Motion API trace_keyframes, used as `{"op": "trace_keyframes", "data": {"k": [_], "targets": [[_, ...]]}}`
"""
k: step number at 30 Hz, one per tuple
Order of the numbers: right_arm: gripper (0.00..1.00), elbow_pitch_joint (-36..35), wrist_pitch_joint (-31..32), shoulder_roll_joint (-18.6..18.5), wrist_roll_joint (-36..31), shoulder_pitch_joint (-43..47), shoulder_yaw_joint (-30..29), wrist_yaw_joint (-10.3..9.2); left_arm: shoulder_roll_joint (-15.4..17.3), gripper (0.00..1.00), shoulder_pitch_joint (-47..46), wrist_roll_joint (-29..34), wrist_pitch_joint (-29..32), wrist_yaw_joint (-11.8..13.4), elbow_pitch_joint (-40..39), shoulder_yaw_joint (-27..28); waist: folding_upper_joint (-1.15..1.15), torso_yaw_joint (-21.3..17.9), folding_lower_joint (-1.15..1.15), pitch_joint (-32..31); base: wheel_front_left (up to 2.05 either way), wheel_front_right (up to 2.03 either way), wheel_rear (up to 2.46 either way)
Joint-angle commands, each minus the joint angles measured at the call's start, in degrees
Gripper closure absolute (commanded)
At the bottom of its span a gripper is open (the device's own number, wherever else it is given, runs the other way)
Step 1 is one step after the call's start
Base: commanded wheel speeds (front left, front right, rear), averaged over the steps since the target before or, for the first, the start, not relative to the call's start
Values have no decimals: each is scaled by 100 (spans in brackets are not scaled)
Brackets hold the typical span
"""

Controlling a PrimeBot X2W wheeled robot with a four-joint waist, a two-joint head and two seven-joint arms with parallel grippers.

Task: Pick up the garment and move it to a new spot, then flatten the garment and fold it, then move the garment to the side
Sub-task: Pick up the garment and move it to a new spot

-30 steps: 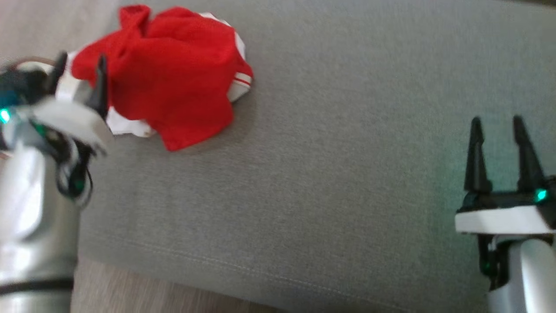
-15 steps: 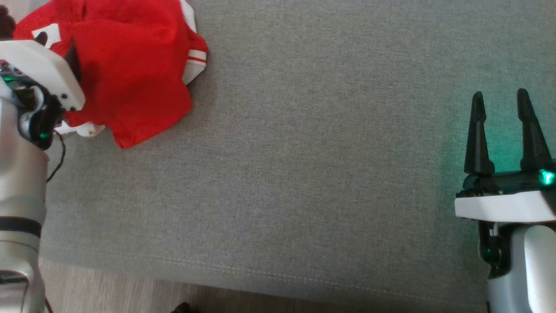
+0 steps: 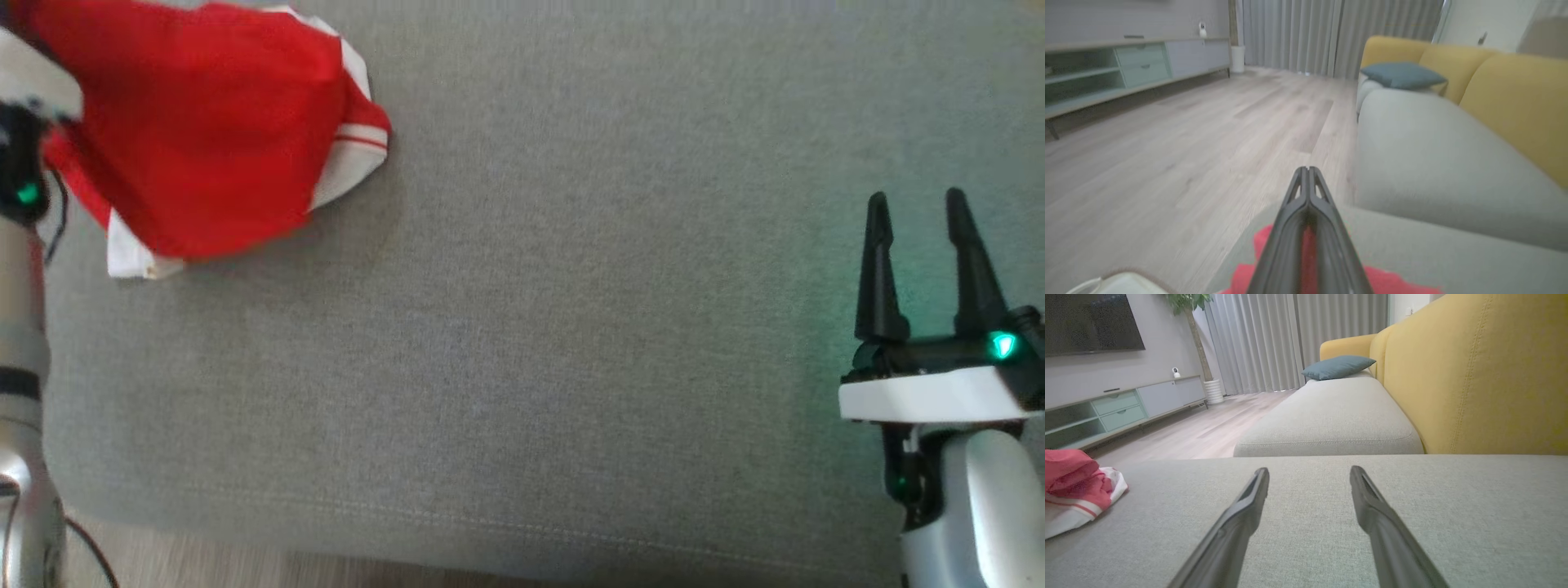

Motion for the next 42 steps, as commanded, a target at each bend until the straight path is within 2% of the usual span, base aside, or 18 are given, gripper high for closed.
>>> {"op": "trace_keyframes", "data": {"k": [1,6,12,18,23,32,33,36,42], "targets": [[0,-59,-96,-32,105,36,196,23,387,100,-299,-79,-192,17,-409,223,0,-85,-1,-370,0,0,0],[0,174,-187,-32,292,120,269,23,319,100,-327,-192,-341,49,-1055,358,0,-209,-1,-812,0,0,0],[0,366,-256,-32,496,164,530,23,119,100,-198,-354,-179,259,-2200,414,0,-493,-1,-1231,0,0,0],[0,349,-278,-32,636,108,874,23,-191,100,79,-392,333,482,-3337,156,0,-964,-1,-1381,0,0,0],[0,185,-283,-32,746,21,1193,23,-558,100,175,-333,668,649,-3918,-225,0,-1471,-1,-1333,0,0,0],[0,-197,-284,-32,991,-173,1893,23,-1255,100,116,-140,859,763,-3831,-1004,0,-2518,-1,-930,0,0,0],[0,-282,-284,-32,1050,-208,2065,23,-1391,100,97,-124,814,739,-3704,-1197,0,-2752,-1,-820,0,0,0],[0,-367,-285,-32,1123,-248,2333,23,-1537,100,36,-138,656,740,-3465,-1433,0,-3120,-1,-728,0,0,0],[0,-454,-285,-32,1213,-241,2733,23,-1651,100,-524,-218,58,834,-2857,-1746,0,-3718,-1,-659,0,0,0]]}}
